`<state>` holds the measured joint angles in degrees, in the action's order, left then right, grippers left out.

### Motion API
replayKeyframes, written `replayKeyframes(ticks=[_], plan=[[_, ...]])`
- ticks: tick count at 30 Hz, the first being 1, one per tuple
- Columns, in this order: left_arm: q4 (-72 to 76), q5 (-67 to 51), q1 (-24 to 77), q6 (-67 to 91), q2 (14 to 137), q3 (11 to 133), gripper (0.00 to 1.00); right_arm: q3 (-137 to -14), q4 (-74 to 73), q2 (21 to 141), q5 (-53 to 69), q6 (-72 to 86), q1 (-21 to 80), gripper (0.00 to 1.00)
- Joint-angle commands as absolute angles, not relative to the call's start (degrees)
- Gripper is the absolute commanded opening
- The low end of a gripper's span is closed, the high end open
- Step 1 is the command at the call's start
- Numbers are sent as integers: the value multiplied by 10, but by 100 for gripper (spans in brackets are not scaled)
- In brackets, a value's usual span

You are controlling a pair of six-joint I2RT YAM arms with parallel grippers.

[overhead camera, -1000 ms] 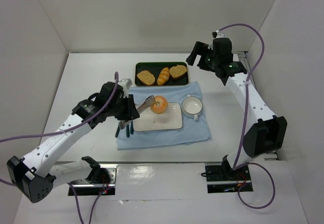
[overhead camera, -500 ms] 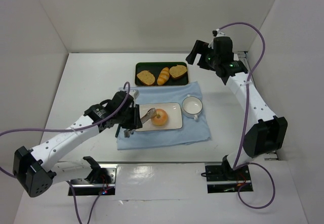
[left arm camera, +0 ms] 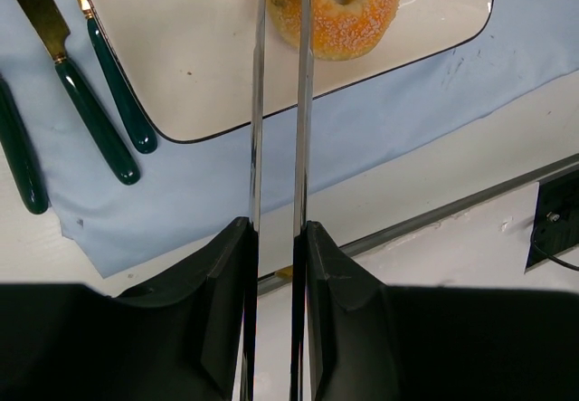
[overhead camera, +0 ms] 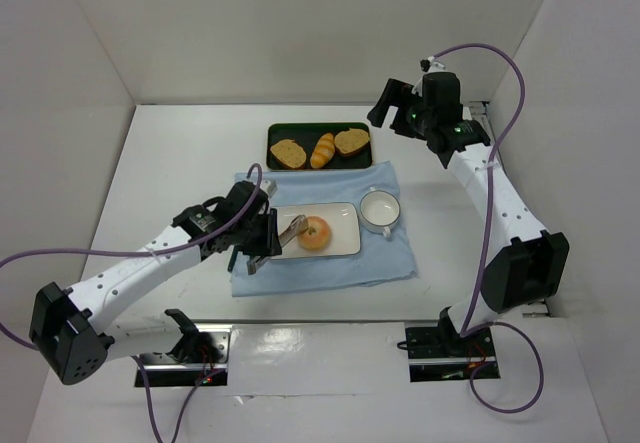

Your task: Place the bread

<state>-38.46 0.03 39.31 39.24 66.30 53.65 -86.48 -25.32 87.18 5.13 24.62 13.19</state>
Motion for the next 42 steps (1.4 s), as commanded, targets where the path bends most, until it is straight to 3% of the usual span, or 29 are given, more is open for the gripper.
replayKeyframes(ticks=[1,9,15,24,31,37,42], plan=[[-361,5,395,393,666,566,39,-873,-237,850,50,248,128,99],[-386,22,395,393,671,589,53,-873,-237,850,50,248,128,99],[-406,28,395,393,666,600,58,-873,-232,855,61,258,128,99],[-429,57,395,393,650,638,56,-883,-237,860,61,253,128,99],[-434,205,382,398,582,664,55,-883,-257,866,61,242,128,99],[-429,286,309,357,586,691,55,-854,-267,854,66,236,128,99],[-405,233,211,330,617,671,56,-828,-267,833,71,236,128,99]])
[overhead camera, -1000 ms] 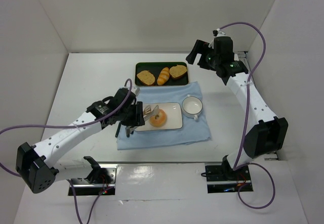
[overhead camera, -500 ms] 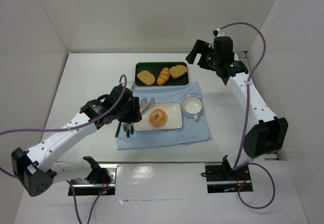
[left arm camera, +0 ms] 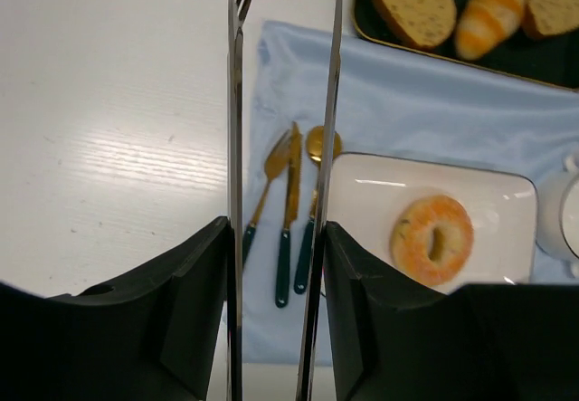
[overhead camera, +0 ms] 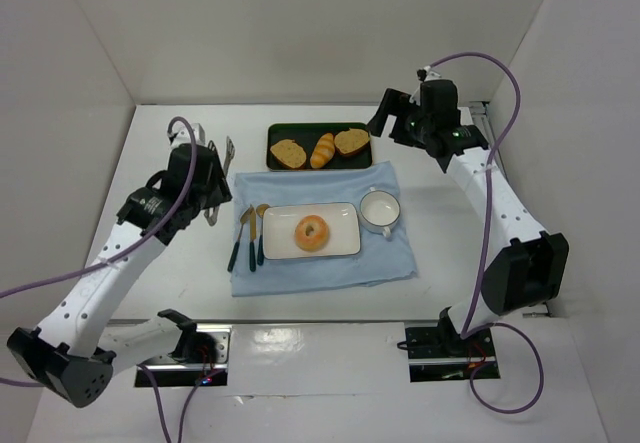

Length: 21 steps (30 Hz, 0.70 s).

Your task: Place the bread

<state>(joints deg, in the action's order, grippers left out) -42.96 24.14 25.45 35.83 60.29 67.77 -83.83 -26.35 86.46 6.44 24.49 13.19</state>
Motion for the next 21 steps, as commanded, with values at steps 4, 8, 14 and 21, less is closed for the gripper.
replayKeyframes(ticks=[4,8,14,21], plan=[[-357,156,127,317,643,638,56,-817,-273,823,77,236,128,99],[-332,147,80,311,673,631,56,-811,-285,805,66,226,128,99],[-287,106,36,274,751,626,56,-801,-285,800,71,226,122,99],[-267,99,11,257,862,645,56,-801,-285,795,71,226,117,99]])
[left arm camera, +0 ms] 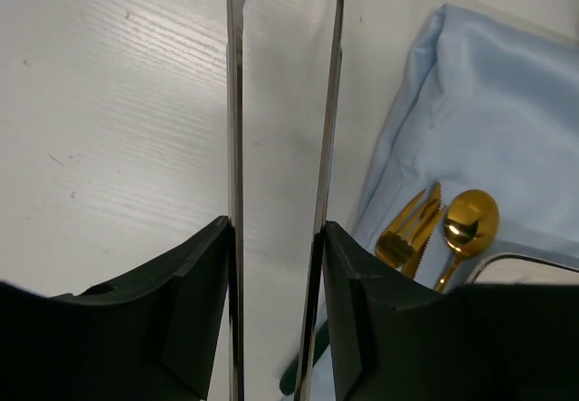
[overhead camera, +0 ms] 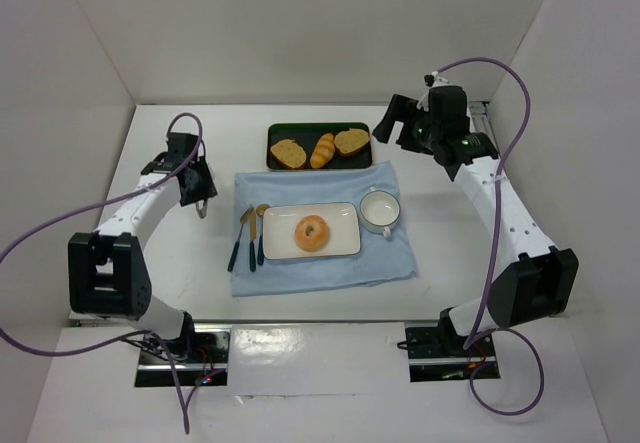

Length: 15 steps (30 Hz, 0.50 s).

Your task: Place the bread

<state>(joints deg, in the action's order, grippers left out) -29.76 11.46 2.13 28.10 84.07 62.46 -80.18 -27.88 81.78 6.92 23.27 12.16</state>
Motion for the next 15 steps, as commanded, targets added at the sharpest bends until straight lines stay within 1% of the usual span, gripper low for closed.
replayKeyframes(ticks=[1,15], plan=[[-261,99,11,257,874,650,55,-801,-290,795,71,226,117,99],[-243,105,-5,228,1007,689,55,-811,-290,795,76,226,100,99]])
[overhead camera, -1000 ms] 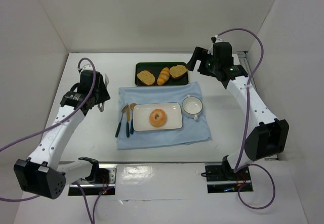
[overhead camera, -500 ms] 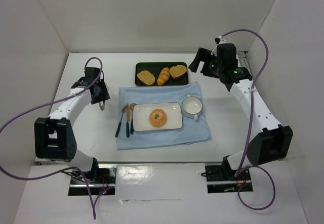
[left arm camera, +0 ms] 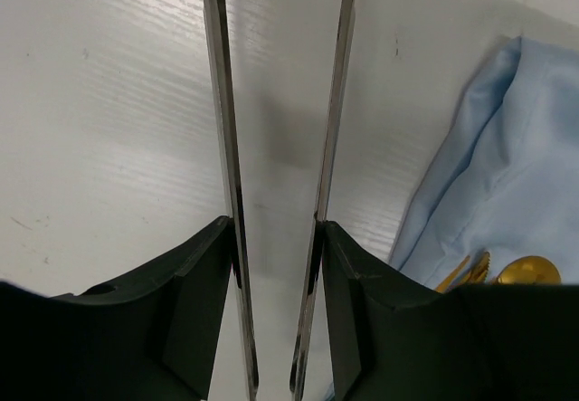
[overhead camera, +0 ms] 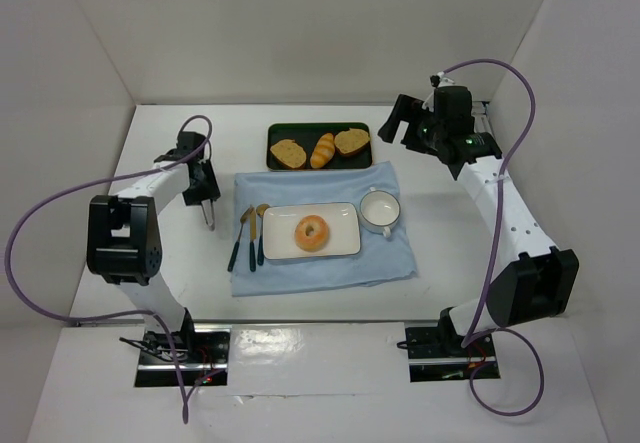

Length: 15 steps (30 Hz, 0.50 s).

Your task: Place the bread

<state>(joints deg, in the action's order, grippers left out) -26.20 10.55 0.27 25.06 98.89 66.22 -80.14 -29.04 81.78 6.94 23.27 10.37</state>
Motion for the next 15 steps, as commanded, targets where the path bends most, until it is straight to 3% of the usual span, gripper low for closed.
replayKeyframes(ticks=[1,11,15], plan=[[-243,105,-5,228,1015,695,55,-811,-290,795,76,226,100,99],[-265,129,-23,228,1084,717,55,-811,-295,805,76,226,100,99],[-280,141,-28,233,1100,729,59,-823,-301,816,76,226,100,99]])
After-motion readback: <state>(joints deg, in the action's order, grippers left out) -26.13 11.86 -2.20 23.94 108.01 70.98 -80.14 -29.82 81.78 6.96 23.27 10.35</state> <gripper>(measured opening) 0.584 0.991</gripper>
